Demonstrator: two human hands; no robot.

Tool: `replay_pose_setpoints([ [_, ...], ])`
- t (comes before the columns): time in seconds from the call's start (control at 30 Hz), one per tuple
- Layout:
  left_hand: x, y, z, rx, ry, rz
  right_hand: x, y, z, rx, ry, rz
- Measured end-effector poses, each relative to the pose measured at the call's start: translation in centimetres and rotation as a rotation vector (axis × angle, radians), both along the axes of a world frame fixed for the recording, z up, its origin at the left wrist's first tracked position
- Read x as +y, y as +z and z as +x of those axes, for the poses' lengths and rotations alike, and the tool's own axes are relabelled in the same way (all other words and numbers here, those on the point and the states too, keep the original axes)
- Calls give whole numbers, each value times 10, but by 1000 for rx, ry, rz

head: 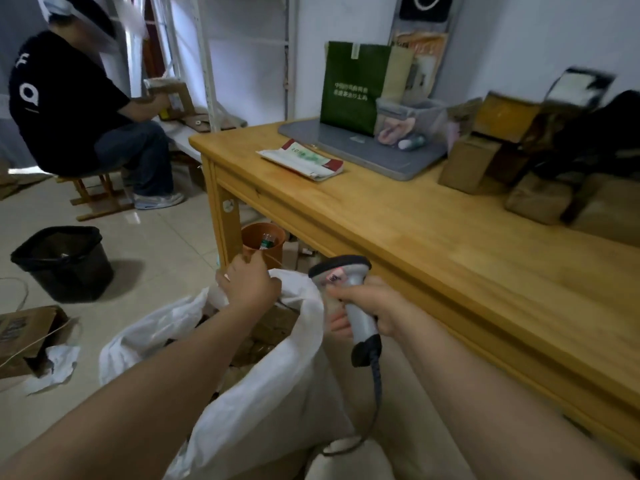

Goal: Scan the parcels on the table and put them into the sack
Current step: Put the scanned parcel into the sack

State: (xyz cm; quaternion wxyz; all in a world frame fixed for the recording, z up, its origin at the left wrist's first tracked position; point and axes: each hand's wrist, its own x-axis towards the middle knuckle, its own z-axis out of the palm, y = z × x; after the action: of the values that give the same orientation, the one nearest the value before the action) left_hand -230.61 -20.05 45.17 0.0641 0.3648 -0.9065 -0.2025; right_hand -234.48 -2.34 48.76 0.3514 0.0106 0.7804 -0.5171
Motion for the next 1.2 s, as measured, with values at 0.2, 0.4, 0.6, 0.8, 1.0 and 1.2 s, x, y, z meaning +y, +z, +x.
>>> replay_pose_setpoints([
  [0.2,78,75,-46,146,-282,-36,71,75,1,-172,-308,-566],
  [0.4,165,137,-99,272,-490,-86,158,132,-31,-126,-586,-895],
  [0.6,228,156,-169,337,-658,-27,231,153,-76,-24,-758,-1001],
  [0.8,249,148,-271,320,-659,114,252,136,-144,5,-736,-886],
  [1.0,249,141,-351,379,-499,211,241,119,-218,85,-647,-740],
  [1.2,259,127,-416,408,-400,274,236,98,-265,76,-631,-721],
])
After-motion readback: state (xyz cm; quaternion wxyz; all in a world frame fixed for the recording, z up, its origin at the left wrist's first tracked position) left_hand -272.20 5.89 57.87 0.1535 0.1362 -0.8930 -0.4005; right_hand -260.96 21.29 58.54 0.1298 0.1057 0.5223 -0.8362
